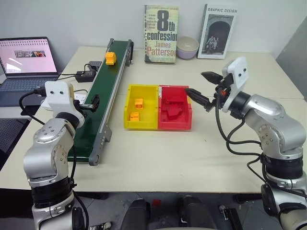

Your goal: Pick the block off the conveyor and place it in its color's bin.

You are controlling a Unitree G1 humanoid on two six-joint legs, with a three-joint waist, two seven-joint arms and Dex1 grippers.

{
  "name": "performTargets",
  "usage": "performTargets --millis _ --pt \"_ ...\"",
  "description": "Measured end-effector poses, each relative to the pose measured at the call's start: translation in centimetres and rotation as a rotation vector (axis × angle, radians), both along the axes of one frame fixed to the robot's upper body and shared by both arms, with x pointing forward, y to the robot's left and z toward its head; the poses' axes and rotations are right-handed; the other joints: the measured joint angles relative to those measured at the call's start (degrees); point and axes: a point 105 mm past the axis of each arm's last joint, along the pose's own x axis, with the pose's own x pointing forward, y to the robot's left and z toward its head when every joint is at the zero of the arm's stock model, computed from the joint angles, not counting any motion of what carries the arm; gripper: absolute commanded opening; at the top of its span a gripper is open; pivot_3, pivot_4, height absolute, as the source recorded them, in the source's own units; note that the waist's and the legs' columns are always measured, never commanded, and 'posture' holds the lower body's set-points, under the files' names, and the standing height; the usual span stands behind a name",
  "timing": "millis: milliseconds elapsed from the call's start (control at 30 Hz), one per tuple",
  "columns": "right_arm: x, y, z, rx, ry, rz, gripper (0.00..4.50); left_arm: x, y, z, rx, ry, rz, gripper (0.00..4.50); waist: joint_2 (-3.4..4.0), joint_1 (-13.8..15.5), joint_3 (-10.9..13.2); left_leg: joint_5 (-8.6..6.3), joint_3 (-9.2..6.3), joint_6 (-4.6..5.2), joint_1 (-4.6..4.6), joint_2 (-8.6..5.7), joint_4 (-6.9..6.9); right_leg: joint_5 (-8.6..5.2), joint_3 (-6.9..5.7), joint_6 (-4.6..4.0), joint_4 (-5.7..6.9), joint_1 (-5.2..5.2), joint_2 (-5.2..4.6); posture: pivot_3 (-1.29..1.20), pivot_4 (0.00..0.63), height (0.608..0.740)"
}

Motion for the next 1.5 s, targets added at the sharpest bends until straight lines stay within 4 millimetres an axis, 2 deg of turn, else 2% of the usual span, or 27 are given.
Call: performTargets --millis 67,300,600,867,1100,1333,1500 --pt "-0.6 1.0 -0.2 -0.006 0.021 0.096 4.5 -0.1 -0.1 -0.7 -0.01 0.016 0.003 4.44 -0.01 0.1 0.0 0.0 0.0 0.0 -0.05 -0.04 0.02 0.0 0.0 0.0 -0.01 -0.01 -0.03 0.0 0.15 0.74" --pt "-2.0 3.2 0.2 -0.004 0.037 0.294 4.5 0.0 -0.3 -0.3 -0.012 -0.012 -0.007 4.44 -0.01 0.05 -0.01 0.0 0.0 0.0 -0.03 -0.01 0.01 0.01 0.01 -0.01 -0.01 -0.04 -0.05 0.0 0.15 0.74" --pt "-2.5 3.5 0.4 0.003 0.039 0.336 4.5 0.3 -0.6 -0.8 -0.017 0.005 -0.026 4.44 -0.01 0.06 0.0 0.0 0.01 0.0 -0.04 -0.01 0.0 0.02 0.03 -0.03 -0.01 -0.04 -0.08 0.0 0.15 0.74" --pt "-4.5 4.4 1.1 0.017 0.022 0.422 4.5 2.9 -1.5 -1.2 -0.009 0.029 -0.069 4.44 -0.01 0.09 0.0 0.0 0.01 0.0 -0.04 -0.02 0.0 0.02 0.01 -0.03 -0.01 -0.04 -0.07 0.0 0.15 0.74" --pt "-5.0 4.1 0.3 -0.011 0.032 0.389 4.5 4.0 -1.4 -1.8 -0.013 0.039 -0.077 4.44 -0.01 0.1 0.0 -0.01 0.0 0.0 -0.06 -0.01 -0.04 0.02 0.01 -0.03 -0.02 -0.08 -0.18 0.0 0.15 0.74" --pt "-5.4 4.1 0.5 -0.023 0.017 0.371 4.5 5.0 -1.9 -1.6 -0.008 0.029 -0.101 4.44 -0.01 0.1 -0.01 -0.01 0.0 -0.01 -0.05 -0.01 -0.02 0.02 0.0 -0.04 -0.01 -0.07 -0.17 0.0 0.15 0.74" --pt "-5.2 3.9 0.5 -0.025 0.018 0.356 4.5 5.3 -1.7 -2.4 -0.006 0.051 -0.094 4.44 -0.01 0.1 0.0 -0.01 0.0 0.0 -0.07 0.0 -0.04 0.02 0.0 -0.03 -0.02 -0.08 -0.18 0.0 0.15 0.74"
